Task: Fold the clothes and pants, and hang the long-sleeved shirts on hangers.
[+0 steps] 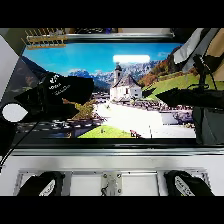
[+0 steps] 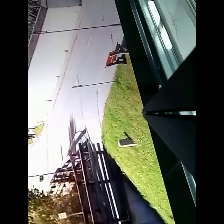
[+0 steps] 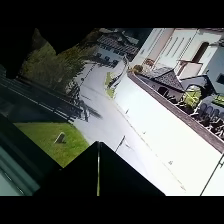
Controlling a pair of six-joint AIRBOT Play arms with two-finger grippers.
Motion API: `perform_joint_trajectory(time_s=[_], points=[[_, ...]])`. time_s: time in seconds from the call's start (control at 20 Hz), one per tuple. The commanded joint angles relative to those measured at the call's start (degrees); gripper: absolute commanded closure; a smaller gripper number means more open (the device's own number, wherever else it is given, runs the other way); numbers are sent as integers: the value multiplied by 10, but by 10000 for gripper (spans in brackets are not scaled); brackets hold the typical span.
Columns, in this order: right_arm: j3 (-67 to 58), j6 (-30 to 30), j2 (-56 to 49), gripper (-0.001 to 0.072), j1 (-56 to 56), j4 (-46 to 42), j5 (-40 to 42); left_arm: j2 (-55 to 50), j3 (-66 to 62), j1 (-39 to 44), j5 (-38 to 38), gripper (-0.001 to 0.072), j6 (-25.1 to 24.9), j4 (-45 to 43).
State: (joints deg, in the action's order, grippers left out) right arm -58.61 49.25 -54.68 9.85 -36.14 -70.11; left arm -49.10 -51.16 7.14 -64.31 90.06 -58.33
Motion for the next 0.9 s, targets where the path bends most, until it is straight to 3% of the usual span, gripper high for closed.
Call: perform_joint_trajectory(time_s=[0.0,0.15,0.2,0.25,0.35,0.55,0.85], points=[[0,0,0,694,0,0,0,0,0,0,0,704,0,0],[0,0,0,693,0,0,0,0,0,0,26,703,0,-2],[0,0,0,694,0,0,0,0,0,0,42,561,-5,-6],[0,0,0,693,0,0,0,0,0,-2,73,5,-19,-9],[0,0,0,693,0,0,0,-19,-19,-23,139,17,-13,-54],[0,0,0,694,0,0,0,-147,-133,-120,144,18,69,-204],[0,0,0,694,0,0,0,-359,-251,-218,158,18,99,-214]])
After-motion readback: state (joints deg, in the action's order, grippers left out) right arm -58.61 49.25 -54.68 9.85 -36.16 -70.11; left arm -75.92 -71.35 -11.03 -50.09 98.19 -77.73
